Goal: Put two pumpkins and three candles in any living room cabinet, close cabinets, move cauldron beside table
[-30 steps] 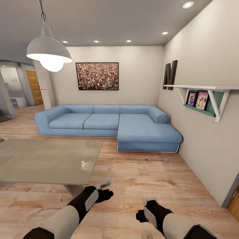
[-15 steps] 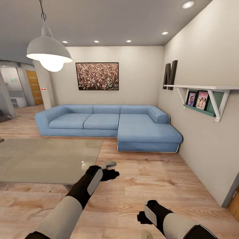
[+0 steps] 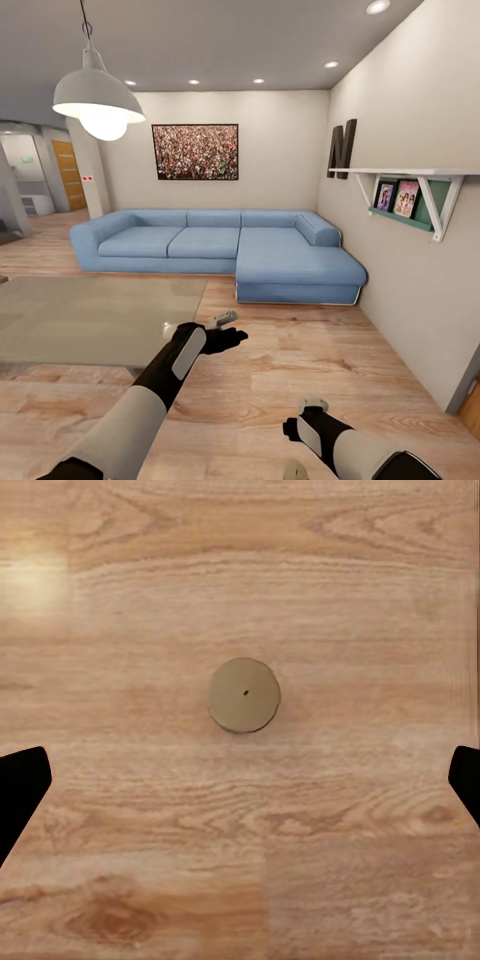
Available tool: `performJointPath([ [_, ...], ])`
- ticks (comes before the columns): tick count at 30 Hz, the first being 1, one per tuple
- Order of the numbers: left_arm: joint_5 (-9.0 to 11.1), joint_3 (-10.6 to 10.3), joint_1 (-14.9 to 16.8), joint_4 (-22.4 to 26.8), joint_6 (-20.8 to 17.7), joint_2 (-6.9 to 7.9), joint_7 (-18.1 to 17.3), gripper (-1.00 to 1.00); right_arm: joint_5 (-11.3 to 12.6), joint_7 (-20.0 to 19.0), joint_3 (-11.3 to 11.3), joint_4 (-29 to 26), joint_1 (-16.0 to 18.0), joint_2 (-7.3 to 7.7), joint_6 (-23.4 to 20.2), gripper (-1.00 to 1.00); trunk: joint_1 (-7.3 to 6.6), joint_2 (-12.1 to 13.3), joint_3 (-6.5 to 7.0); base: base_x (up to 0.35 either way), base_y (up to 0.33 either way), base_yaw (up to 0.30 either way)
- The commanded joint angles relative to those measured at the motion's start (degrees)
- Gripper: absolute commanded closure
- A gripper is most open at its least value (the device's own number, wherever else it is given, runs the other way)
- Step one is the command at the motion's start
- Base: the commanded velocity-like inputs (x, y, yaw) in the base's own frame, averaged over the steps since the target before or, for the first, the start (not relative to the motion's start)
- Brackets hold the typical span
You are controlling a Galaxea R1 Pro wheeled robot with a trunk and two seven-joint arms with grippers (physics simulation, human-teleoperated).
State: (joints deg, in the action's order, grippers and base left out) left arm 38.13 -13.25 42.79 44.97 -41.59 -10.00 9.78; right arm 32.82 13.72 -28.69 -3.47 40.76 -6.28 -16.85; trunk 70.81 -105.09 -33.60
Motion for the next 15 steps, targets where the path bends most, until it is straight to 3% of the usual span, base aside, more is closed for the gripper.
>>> performJointPath([
  [1, 0.6, -0.2, 0.1, 0.2, -0.2, 0.00, 0.5, -1.00, 0.5, 0.3, -0.5, 0.0, 0.0, 0.07, 0.0, -1.00, 0.22, -0.4, -0.25, 0.000, 0.000, 0.000],
  [3, 0.7, -1.2, 0.1, 0.5, -0.3, 0.00, 0.5, -1.00, 0.5, 0.2, -0.5, 0.0, 0.0, 0.12, 0.2, -1.00, 0.66, -1.2, -0.61, 0.000, 0.000, 0.000],
  [5, 0.6, -4.1, 0.1, 0.9, -1.3, 0.00, 0.8, -1.00, 0.5, 0.1, -0.5, 0.1, 0.0, 0.18, 0.5, -1.00, 1.10, -2.1, -0.97, 0.000, 0.000, 0.000],
  [6, 0.6, -4.7, 0.1, 0.9, -1.6, 0.00, 0.9, -1.00, 0.5, 0.1, -0.5, 0.1, 0.0, 0.18, 0.5, -1.00, 1.32, -2.5, -1.15, 0.000, 0.000, 0.000],
  [15, 0.6, -6.7, 0.1, 1.0, -3.3, 0.00, 3.4, -1.00, 0.5, 0.1, -0.5, 0.1, 0.0, 0.21, 0.6, -1.00, 3.30, -6.1, -3.13, 0.000, 0.000, 0.085],
])
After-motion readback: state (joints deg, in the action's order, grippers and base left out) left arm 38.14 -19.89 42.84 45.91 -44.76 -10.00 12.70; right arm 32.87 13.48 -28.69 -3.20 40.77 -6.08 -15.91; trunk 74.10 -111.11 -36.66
